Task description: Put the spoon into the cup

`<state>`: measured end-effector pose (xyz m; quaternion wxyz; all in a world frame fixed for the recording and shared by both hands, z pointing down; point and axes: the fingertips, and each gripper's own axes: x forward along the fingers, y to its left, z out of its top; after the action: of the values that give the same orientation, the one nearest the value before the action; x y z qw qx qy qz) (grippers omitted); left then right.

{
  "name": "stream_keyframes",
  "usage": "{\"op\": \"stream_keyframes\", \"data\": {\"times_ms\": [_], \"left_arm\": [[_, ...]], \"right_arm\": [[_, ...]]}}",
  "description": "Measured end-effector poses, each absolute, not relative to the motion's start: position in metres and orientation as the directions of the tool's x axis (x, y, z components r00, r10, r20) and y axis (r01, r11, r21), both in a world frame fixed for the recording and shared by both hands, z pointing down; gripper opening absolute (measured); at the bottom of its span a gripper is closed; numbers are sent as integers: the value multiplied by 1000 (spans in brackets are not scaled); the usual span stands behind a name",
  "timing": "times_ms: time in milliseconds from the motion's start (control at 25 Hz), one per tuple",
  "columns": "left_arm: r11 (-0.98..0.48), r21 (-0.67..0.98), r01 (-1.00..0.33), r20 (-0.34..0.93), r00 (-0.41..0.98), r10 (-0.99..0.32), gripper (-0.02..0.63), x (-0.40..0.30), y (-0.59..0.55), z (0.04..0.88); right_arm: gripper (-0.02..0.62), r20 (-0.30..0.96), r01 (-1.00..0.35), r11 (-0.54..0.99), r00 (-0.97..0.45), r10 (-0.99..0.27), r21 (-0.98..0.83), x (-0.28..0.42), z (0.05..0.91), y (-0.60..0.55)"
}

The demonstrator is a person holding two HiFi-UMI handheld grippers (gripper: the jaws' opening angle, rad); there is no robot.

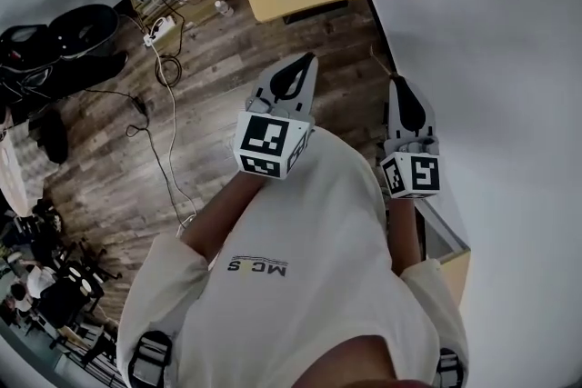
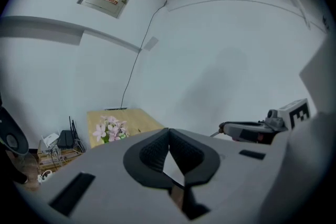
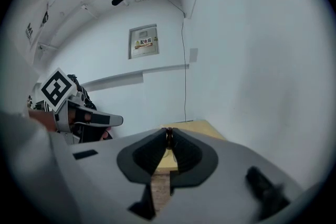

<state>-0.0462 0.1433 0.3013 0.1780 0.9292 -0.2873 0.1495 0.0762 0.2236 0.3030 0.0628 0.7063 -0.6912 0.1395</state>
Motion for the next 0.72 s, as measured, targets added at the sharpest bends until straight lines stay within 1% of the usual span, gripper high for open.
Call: {"op": "stream_keyframes", "data": {"times_ms": [160,320,560,720], "left_arm": [[-779,258,-571,378,802,-463,14,-33,67,305],[-779,267,-567,399,801,-446,14,-27,19,316],[-765,270,-585,395,792,-466,14,-12,-39,314],[-745,270,-610,401,775,-489,14,-4,-60,317]], "right_arm": [[52,273,-996,-53,31,-961,-75,95,299,145],[52,235,-997,-81,77,-969,-5,105,287,92],[52,249,-999,-27,18,-968,-30,116,285,22],[52,291,-1000,1,-4,-957,-11,128,301,-5]]}}
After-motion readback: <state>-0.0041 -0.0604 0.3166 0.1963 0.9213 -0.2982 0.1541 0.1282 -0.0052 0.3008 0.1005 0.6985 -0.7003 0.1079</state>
